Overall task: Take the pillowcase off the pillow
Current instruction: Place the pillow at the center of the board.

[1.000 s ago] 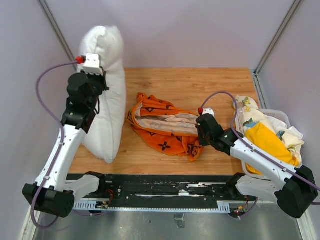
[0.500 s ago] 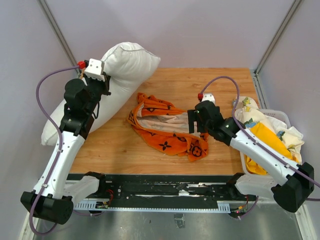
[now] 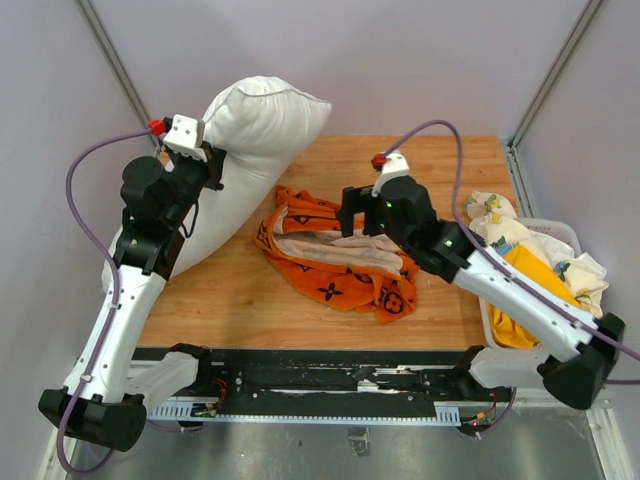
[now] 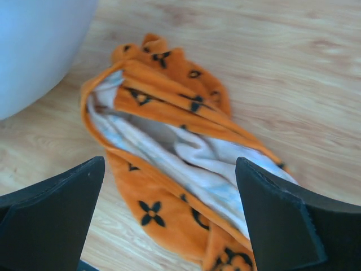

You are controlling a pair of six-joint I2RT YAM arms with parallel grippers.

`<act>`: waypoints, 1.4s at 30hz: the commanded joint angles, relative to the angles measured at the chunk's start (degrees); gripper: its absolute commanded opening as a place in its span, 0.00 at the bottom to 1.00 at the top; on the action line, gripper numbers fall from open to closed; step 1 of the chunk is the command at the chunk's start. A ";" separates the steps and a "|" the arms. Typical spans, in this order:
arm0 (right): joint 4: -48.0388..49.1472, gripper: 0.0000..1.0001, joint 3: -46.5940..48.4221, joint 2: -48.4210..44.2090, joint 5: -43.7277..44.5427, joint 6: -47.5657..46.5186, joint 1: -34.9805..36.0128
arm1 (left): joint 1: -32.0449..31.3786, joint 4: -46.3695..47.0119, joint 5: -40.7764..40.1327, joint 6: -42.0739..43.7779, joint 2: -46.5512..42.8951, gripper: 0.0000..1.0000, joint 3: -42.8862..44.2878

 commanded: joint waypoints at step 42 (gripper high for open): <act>38.23 0.01 49.20 68.50 -63.24 53.05 1.70 | 10.55 -12.54 -34.07 2.21 17.87 0.01 16.57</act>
